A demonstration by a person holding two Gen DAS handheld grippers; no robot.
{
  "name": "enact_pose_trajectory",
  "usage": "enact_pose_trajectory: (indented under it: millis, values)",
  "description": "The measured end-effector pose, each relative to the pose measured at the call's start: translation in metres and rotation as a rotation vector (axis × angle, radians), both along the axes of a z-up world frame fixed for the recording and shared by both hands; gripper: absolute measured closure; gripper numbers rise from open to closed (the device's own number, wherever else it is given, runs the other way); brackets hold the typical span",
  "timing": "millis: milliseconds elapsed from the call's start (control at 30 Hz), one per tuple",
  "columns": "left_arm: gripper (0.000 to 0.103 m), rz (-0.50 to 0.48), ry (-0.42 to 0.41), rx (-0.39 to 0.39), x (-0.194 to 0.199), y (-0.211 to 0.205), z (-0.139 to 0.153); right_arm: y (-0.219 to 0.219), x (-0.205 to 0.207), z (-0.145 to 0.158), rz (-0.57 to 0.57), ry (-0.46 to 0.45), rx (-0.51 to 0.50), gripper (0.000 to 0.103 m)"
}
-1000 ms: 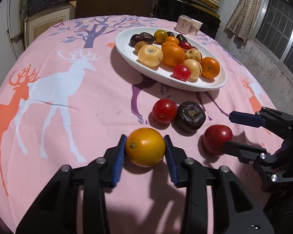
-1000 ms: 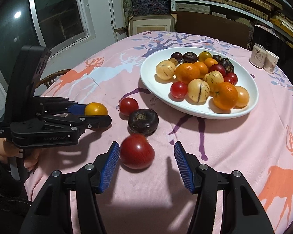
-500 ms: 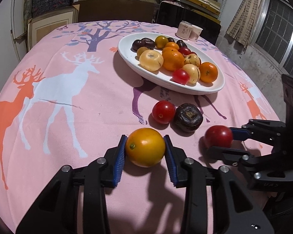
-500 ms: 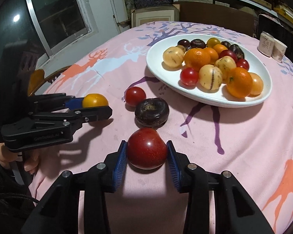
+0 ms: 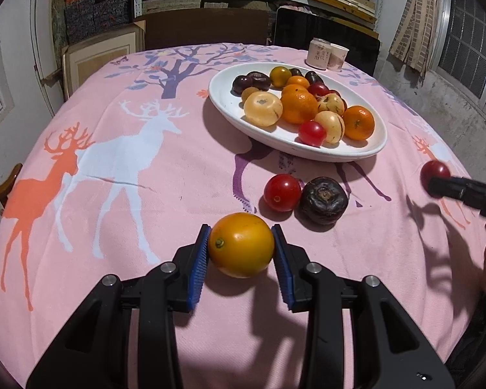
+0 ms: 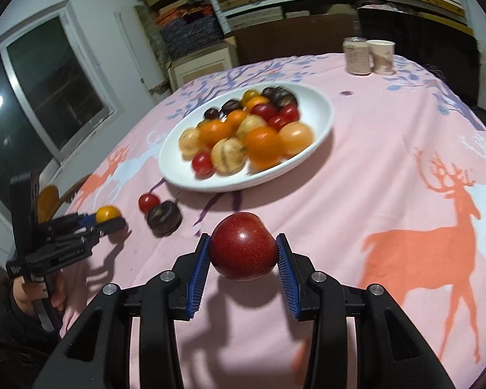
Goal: Organize fruits
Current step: 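Grasp the yellow-orange fruit with the left gripper while the right grasps a red tomato, then release the yellow-orange fruit on the plate with the left gripper while the right releases the tomato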
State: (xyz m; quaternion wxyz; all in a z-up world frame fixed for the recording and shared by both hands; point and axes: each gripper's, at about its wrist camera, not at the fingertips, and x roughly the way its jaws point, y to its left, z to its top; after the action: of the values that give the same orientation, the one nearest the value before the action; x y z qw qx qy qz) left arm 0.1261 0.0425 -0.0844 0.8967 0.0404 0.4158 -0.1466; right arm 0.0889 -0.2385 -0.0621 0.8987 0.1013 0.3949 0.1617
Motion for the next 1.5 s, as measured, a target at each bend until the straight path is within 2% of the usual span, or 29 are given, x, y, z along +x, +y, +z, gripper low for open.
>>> enact_pose_trajectory:
  millis: [200, 367, 533, 633, 767, 933, 1000, 1033, 1067, 1200, 1267, 1333, 1500]
  values:
    - [0.066, -0.023, -0.037, 0.004, -0.003, -0.019, 0.017, -0.031, 0.003, 0.019, -0.048, -0.066, 0.050, 0.062]
    - [0.066, -0.066, -0.081, -0.005, 0.002, -0.042, 0.040, -0.039, 0.013, 0.033, -0.052, -0.103, 0.061, 0.062]
    - [0.066, -0.087, -0.091, -0.035, 0.032, -0.060, 0.066, -0.038, 0.038, 0.051, -0.047, -0.123, 0.081, 0.062]
    - [0.066, -0.074, -0.104, -0.026, 0.062, -0.072, 0.075, -0.031, 0.067, 0.059, -0.041, -0.119, 0.091, 0.062]
    - [0.066, -0.035, -0.063, -0.026, 0.110, -0.081, 0.071, -0.011, 0.107, 0.060, -0.037, -0.101, 0.051, 0.062]
    - [0.066, 0.010, 0.014, -0.016, 0.161, -0.085, 0.051, 0.016, 0.157, 0.040, -0.022, -0.045, -0.007, 0.061]
    - [0.061, 0.021, 0.044, -0.023, 0.170, -0.084, 0.044, 0.022, 0.167, 0.033, -0.001, -0.027, -0.012, 0.057]
    - [0.048, 0.032, 0.045, -0.034, 0.171, -0.081, 0.044, 0.023, 0.168, 0.031, -0.006, -0.030, -0.025, 0.052]
    - [0.040, 0.039, 0.032, -0.044, 0.169, -0.078, 0.045, 0.023, 0.167, 0.031, -0.009, -0.037, -0.028, 0.048]
    - [0.037, 0.017, -0.019, -0.061, 0.142, -0.066, 0.056, 0.015, 0.148, 0.034, -0.010, -0.045, -0.019, 0.047]
    - [0.030, -0.006, -0.036, -0.049, 0.121, -0.060, 0.058, 0.014, 0.129, 0.035, 0.001, -0.051, -0.019, 0.047]
    - [0.027, -0.024, -0.057, -0.020, 0.096, -0.054, 0.058, 0.017, 0.105, 0.036, 0.034, -0.061, -0.026, 0.046]
    - [0.024, -0.011, -0.049, 0.056, 0.048, -0.032, 0.040, 0.058, 0.051, 0.018, 0.219, -0.038, -0.096, 0.044]
